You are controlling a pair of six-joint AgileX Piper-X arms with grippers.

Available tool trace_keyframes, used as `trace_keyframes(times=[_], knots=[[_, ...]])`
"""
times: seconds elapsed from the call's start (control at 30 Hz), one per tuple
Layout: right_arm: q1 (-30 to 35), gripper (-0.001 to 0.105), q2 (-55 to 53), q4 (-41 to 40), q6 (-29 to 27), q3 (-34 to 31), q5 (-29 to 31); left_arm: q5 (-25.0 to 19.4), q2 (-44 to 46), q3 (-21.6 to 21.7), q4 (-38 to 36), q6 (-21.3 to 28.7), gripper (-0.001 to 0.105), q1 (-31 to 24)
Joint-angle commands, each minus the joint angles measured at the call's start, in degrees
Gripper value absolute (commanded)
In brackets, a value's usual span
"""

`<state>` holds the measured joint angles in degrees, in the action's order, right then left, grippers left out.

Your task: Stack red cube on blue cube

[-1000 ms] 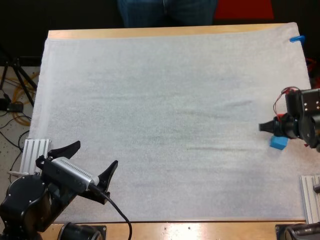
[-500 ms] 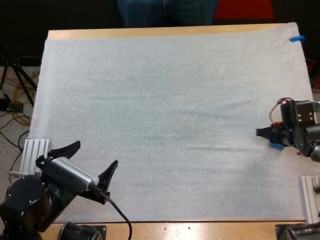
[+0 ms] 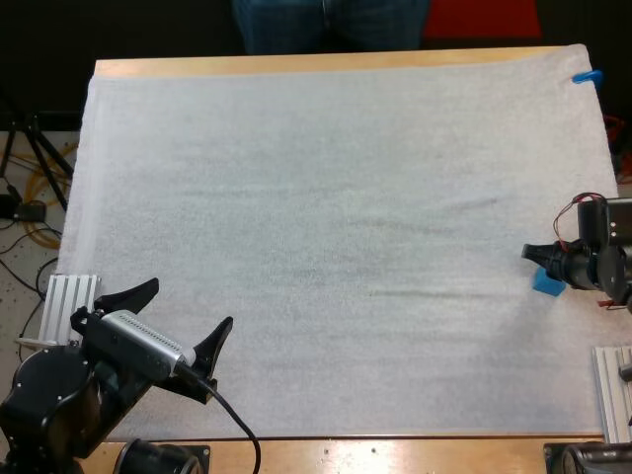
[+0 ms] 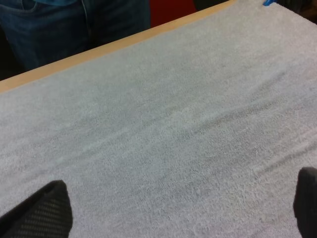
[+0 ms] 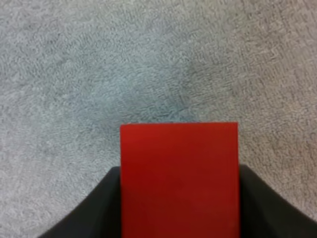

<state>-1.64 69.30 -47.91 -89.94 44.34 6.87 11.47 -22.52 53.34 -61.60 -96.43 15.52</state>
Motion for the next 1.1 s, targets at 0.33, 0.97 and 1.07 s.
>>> trace_keyframes(times=[0.33, 0.97, 1.07], knots=[[0.1, 0.012, 3.7, 1.4, -0.2, 0.1, -2.9, -0.2, -0.1, 0.3, -0.2, -0.6, 0.087, 0.3], [0.1, 0.012, 3.8, 0.2, -0.2, 0.1, -0.1, -0.2, -0.1, 0.3, -0.2, -0.6, 0.087, 0.3], [0.1, 0.018, 3.8, 0.2, -0.2, 0.1, -0.8, -0.2, -0.1, 0.3, -0.2, -0.6, 0.087, 0.3]])
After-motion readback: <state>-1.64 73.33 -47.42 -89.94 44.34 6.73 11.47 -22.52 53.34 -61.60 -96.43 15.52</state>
